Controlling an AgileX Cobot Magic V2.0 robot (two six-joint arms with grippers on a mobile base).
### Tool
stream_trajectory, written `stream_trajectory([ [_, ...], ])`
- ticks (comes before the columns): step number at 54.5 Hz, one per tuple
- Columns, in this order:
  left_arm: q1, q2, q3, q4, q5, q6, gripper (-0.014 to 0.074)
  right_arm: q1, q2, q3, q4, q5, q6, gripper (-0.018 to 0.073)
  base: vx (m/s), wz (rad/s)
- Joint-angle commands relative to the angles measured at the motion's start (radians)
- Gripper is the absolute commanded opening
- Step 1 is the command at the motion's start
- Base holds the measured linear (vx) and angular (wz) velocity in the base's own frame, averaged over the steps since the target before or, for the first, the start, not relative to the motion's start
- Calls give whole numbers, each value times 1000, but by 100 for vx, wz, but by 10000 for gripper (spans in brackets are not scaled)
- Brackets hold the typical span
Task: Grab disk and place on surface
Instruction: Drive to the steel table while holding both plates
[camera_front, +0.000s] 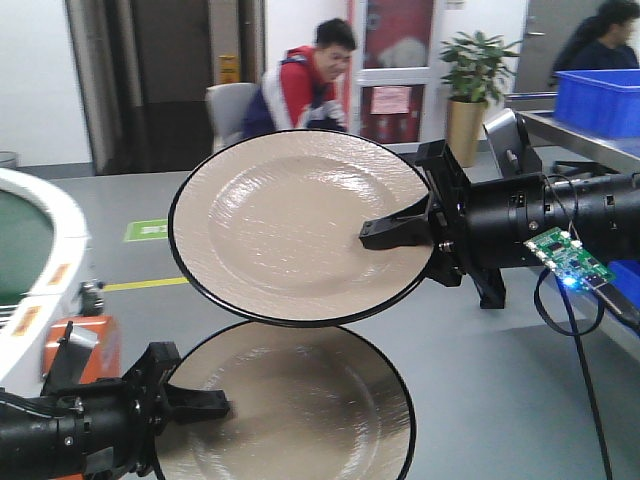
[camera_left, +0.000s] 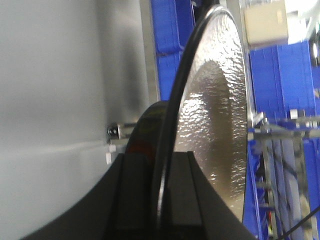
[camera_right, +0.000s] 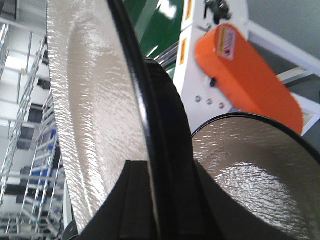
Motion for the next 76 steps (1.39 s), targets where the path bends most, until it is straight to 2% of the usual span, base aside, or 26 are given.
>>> stream_trajectory([
  [1, -3, -44, -39, -138, 67, -17, 1, -4, -48, -45, 121, -39, -14, -8, 5, -46],
  [42, -3, -44, -39, -138, 67, -17, 1, -4, -48, -45, 121, -39, -14, -8, 15, -27],
  [76, -3, -44, -39, -138, 67, -17, 1, -4, -48, -45, 121, -39, -14, -8, 28, -6],
])
